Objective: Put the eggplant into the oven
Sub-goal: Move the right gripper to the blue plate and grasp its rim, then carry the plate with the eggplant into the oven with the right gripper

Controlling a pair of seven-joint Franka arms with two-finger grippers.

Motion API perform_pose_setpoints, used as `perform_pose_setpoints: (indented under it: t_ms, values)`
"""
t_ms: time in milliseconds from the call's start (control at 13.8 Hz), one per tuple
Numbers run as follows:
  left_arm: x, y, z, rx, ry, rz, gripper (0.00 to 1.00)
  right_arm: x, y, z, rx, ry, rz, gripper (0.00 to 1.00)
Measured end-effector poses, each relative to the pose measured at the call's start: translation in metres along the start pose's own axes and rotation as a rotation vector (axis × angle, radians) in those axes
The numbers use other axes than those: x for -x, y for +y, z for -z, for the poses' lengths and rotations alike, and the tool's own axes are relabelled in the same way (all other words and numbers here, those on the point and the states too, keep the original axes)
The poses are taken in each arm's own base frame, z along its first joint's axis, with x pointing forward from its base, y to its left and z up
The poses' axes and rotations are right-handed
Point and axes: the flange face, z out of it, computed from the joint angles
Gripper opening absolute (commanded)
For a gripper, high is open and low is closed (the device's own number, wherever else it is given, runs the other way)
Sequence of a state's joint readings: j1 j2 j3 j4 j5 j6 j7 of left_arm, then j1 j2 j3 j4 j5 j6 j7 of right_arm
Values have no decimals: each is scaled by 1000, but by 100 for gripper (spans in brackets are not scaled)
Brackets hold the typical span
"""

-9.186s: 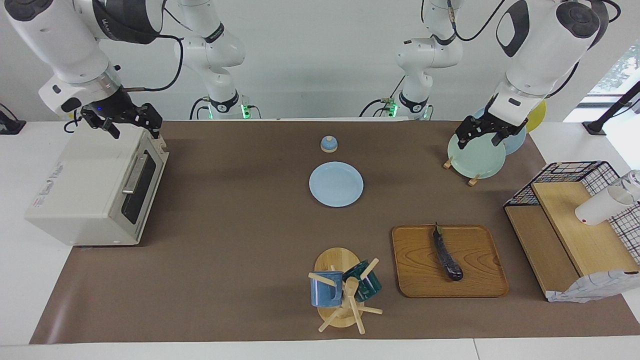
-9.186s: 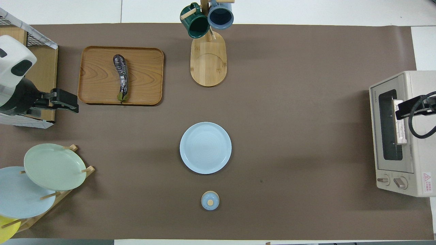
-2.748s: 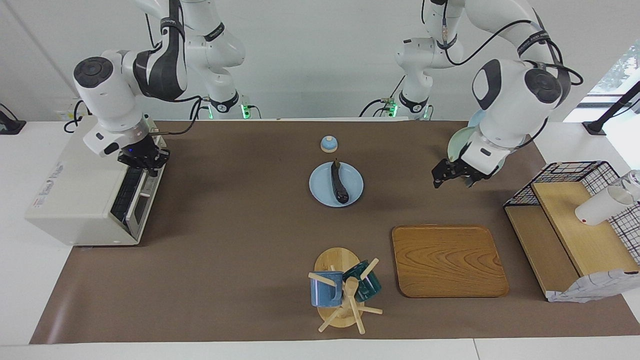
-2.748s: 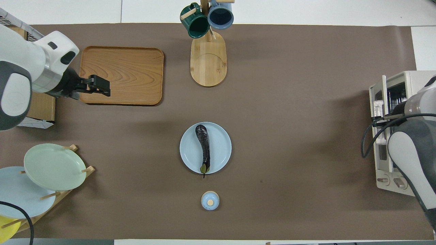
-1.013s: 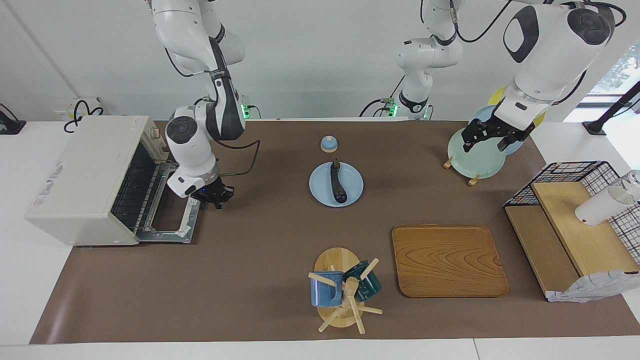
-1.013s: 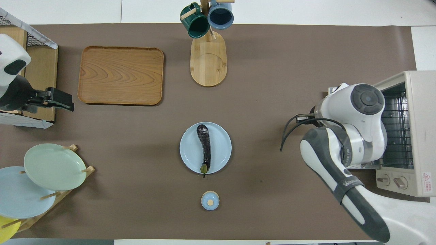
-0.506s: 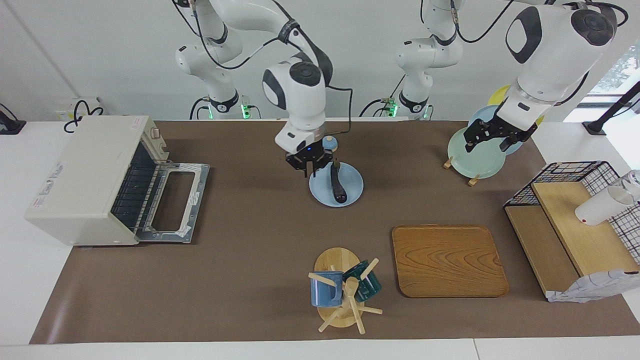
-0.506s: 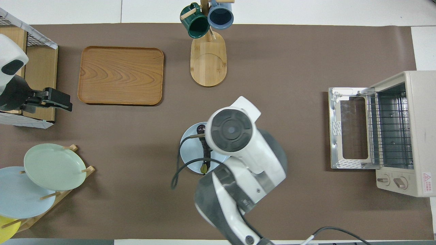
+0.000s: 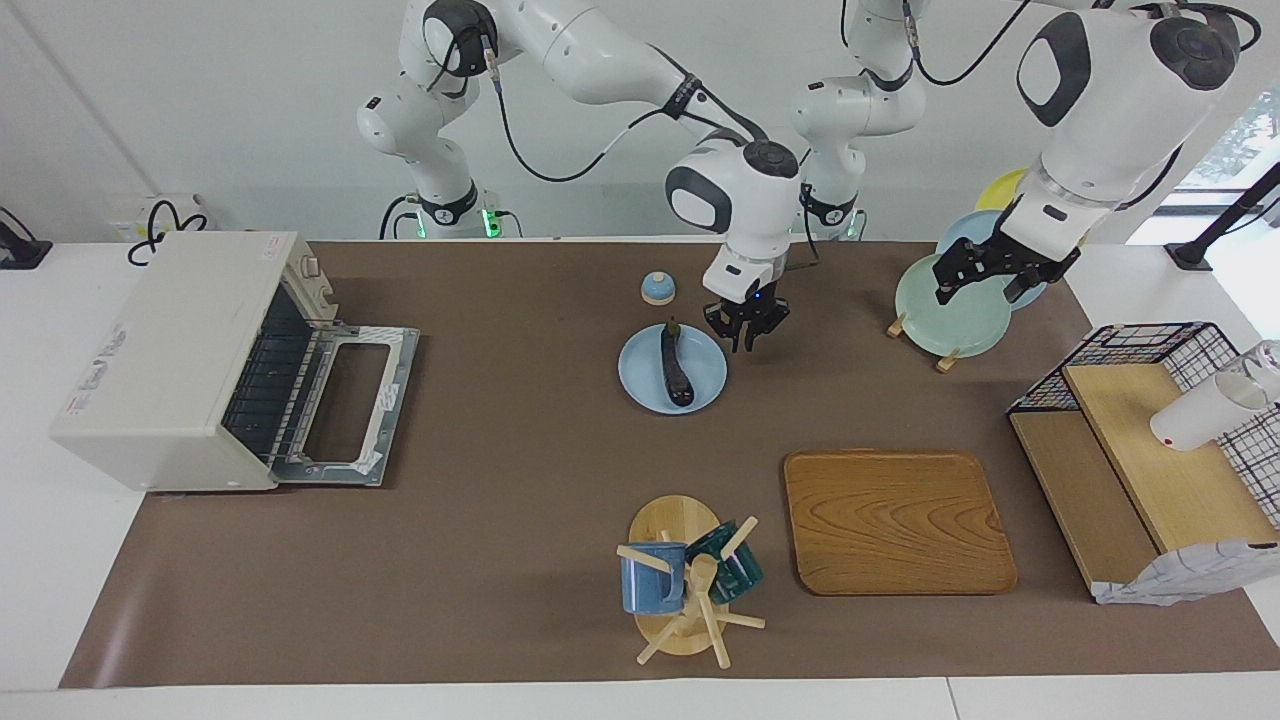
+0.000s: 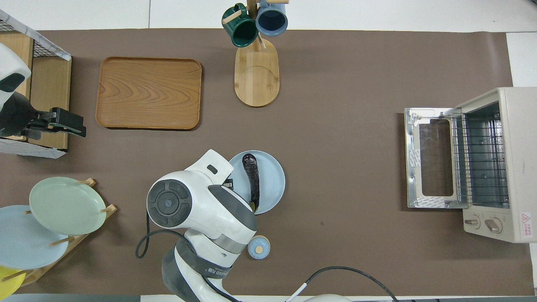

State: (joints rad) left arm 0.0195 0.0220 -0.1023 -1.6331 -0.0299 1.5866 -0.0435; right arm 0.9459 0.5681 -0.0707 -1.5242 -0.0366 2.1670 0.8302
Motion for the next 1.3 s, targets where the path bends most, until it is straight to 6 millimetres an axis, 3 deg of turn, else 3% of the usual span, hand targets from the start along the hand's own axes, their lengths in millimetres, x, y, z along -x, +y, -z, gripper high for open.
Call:
perform_pose_setpoints:
  t_ms: [506,579,723,1302]
  values:
    - [2,0,3,0,6,0,100,15,4,-18,57,16,144,33]
    - [2,0,3,0,6,0,100,17,6,-23,54,16,152,26]
    - [2,0,3,0,6,0,100,23,10,-31,49,18,159,0]
    - [2,0,3,0,6,0,100,27,19,-17,188,28,270,0]
